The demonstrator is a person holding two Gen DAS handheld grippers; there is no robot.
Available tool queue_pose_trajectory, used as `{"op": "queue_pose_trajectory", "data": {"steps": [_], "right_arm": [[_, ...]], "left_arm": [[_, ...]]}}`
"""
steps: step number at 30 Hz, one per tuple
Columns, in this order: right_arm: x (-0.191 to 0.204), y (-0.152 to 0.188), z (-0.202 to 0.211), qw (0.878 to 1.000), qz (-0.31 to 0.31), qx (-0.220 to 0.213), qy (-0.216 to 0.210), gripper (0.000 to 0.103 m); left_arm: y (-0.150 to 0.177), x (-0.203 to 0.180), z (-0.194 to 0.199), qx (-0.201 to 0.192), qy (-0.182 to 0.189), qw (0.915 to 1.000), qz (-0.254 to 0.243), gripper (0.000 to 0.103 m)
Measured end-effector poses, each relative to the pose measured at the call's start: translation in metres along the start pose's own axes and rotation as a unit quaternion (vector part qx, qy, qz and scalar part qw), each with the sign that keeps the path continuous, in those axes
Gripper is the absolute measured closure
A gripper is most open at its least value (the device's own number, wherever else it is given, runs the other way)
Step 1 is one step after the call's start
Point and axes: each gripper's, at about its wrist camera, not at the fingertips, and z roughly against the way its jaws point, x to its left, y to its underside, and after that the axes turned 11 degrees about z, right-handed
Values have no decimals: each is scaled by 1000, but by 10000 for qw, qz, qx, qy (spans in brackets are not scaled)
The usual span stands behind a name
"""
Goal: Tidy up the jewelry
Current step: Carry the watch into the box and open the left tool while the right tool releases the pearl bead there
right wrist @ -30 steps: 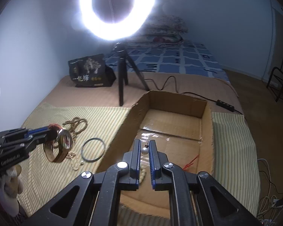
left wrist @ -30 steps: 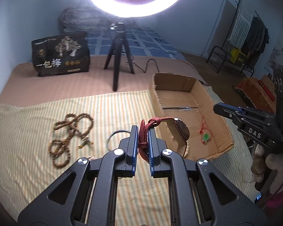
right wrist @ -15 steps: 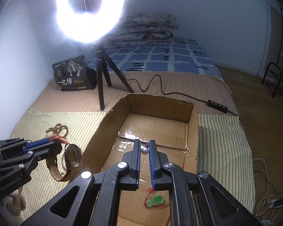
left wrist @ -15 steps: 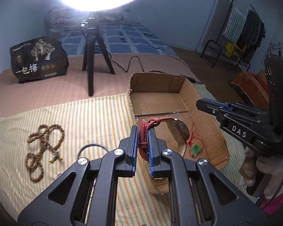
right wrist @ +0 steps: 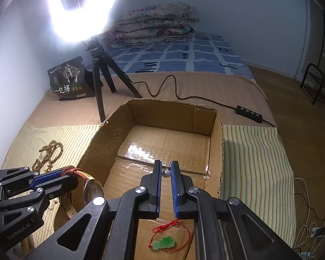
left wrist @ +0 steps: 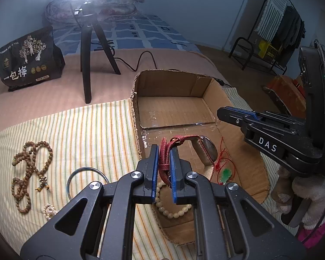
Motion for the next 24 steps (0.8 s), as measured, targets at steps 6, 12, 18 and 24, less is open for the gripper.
{"op": "queue_pose_trajectory", "data": {"steps": [6, 12, 18, 24], "right_arm": [[-5, 1, -3, 10000, -38, 36, 46, 97], [-7, 2, -4, 10000, -35, 50, 77, 76], [-9, 3, 0, 9998, -106, -11, 168, 70], [-6, 4, 8, 9997, -125, -57, 212, 60]], "left_arm": [[1, -3, -9, 69, 33, 10000, -21, 95], [3, -5, -14, 162, 134, 9998, -56, 92], [4, -6, -10, 144, 121, 9998, -115, 87], [6, -7, 7, -27, 56, 9998, -207, 87]]}}
